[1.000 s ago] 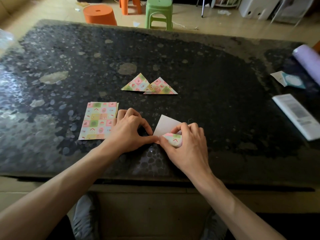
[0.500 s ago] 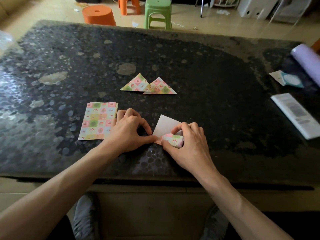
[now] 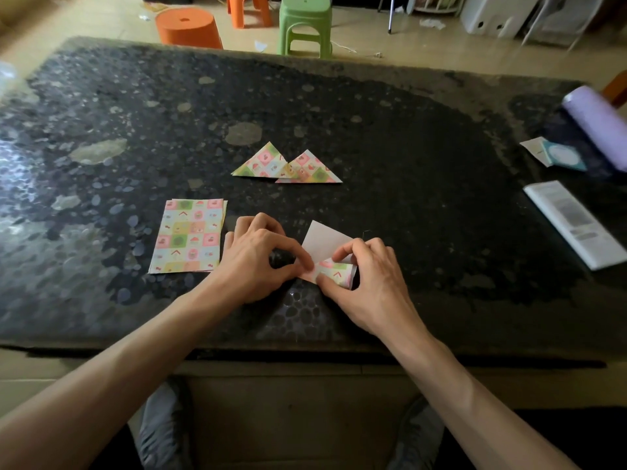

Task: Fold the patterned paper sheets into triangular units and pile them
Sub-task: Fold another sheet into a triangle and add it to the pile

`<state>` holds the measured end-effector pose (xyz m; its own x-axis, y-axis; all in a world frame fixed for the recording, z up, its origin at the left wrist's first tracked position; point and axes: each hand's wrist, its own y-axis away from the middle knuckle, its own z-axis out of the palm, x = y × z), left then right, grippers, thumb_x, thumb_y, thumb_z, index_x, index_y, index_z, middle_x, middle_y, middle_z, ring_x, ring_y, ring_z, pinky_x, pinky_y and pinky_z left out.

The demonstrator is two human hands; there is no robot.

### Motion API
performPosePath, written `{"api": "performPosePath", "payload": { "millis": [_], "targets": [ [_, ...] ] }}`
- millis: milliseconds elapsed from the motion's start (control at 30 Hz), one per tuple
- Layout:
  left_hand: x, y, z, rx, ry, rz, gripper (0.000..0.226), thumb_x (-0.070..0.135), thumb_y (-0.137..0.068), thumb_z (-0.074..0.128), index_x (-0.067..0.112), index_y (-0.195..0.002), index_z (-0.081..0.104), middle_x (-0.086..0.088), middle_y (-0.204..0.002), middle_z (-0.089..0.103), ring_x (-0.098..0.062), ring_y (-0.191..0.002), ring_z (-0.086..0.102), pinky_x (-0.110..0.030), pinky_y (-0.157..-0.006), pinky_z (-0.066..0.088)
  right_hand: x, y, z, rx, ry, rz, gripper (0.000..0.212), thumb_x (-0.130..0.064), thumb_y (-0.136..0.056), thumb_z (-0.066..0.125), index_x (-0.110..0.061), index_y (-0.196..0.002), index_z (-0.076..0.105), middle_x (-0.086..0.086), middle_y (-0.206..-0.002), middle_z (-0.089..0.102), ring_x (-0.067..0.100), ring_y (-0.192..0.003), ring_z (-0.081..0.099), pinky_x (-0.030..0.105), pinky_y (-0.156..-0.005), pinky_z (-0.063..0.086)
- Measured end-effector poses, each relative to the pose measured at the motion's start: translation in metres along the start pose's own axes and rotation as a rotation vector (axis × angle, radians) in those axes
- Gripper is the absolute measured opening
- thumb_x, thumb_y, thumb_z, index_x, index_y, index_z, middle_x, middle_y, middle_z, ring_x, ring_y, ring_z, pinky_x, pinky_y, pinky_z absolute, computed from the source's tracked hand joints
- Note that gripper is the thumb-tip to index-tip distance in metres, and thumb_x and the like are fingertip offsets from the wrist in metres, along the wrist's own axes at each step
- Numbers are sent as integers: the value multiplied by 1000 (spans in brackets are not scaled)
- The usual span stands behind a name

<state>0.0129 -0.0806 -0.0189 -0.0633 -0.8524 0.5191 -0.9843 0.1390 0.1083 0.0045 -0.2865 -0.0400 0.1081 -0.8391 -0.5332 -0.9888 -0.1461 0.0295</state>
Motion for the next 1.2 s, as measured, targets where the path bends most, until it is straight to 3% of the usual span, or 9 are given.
{"api": "performPosePath", "payload": {
  "millis": [367, 500, 667, 833, 1200],
  "targets": [
    [4, 1, 4, 27, -17, -45, 4, 54, -85, 73, 56, -87, 70, 12, -114, 39, -15, -124, 29, -36, -95, 27, 3, 5, -4, 16, 108, 8, 42, -62, -81, 74, -38, -109, 53, -11, -111, 41, 10, -109, 36, 27, -89, 40],
    [8, 5, 12, 63, -38, -86, 17, 62, -76, 76, 49, -85, 70, 12, -118, 37, -14, -127, 26, -34, -94, 23, 2, 5, -5, -25, 104, 25, 42, -61, -82, 73, -39, -111, 52, -12, -112, 38, 9, -109, 33, 24, -88, 34],
    [6, 4, 16, 84, -45, -81, 22, 64, -75, 77, 47, -87, 71, 12, -119, 37, -15, -128, 27, -34, -95, 22, 6, 3, -16, -115, 52, 56, 39, -53, -84, 76, -39, -113, 54, -12, -117, 42, 11, -117, 37, 25, -90, 35],
    [4, 5, 24, 159, -86, -45, 45, 83, -64, 69, 45, -88, 69, 14, -115, 35, -5, -112, 19, -33, -92, 23, 5, 1, -19, -144, 36, 55, 38, -52, -85, 76, -41, -113, 55, -12, -118, 42, 11, -118, 37, 26, -93, 36],
    [4, 5, 23, 134, -80, -51, 44, 80, -65, 72, 44, -90, 68, 13, -117, 35, -6, -115, 20, -33, -93, 22, 10, -4, -31, -227, -5, 47, 41, -45, -85, 80, -44, -116, 54, -13, -121, 45, 10, -122, 40, 32, -99, 45]
  ]
}}
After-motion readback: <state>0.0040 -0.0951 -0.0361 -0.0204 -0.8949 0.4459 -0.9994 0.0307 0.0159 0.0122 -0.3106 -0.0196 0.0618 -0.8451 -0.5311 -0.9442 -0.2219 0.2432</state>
